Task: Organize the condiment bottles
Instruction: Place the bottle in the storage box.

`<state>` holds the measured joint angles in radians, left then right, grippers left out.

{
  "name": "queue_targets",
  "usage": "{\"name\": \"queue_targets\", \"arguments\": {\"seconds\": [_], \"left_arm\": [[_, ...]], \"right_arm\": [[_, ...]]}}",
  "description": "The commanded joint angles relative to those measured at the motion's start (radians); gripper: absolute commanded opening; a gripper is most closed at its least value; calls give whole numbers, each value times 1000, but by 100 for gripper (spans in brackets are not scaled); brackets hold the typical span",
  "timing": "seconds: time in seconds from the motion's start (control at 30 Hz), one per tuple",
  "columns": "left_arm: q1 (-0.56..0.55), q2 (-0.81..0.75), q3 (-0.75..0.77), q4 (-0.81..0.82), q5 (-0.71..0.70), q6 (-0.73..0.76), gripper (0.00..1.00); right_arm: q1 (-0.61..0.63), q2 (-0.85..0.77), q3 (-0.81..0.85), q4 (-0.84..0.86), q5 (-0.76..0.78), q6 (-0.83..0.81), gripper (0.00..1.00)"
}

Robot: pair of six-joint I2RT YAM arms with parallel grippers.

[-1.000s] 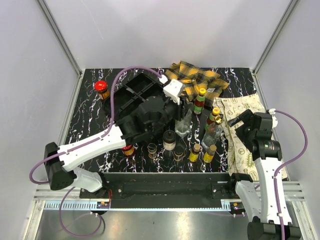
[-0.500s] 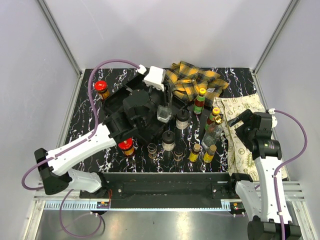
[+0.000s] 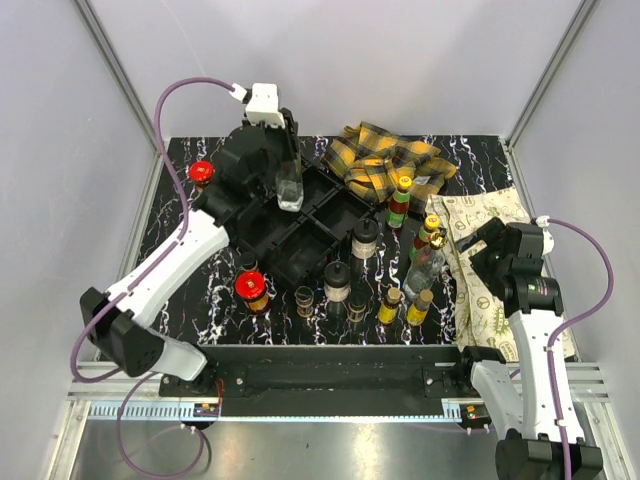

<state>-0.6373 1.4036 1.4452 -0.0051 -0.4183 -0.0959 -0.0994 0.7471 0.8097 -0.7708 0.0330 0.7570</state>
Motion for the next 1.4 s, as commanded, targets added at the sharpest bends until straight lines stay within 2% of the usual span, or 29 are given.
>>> {"name": "queue_targets", "arguments": {"seconds": [0.0, 0.3, 0.63, 0.77, 1.2, 1.37], "left_arm": [[82, 54, 81, 189, 136, -21, 0], [273, 261, 221, 274, 266, -88, 0], [366, 486, 426, 340, 414, -93, 0], [390, 570, 492, 361, 522, -84, 0], [416, 653, 458, 381, 728, 64, 0], [418, 689, 426, 419, 734, 71, 0]], "right_arm": [[-5, 14, 36, 50, 8, 13, 100], [-6, 18, 26, 73, 57, 27, 100], [-5, 57, 55, 71, 96, 25, 100], [-5, 83, 60, 74, 110, 27, 100], [-5, 166, 54, 107, 102, 31, 100], [-5, 167, 52, 110, 100, 28, 100]]}}
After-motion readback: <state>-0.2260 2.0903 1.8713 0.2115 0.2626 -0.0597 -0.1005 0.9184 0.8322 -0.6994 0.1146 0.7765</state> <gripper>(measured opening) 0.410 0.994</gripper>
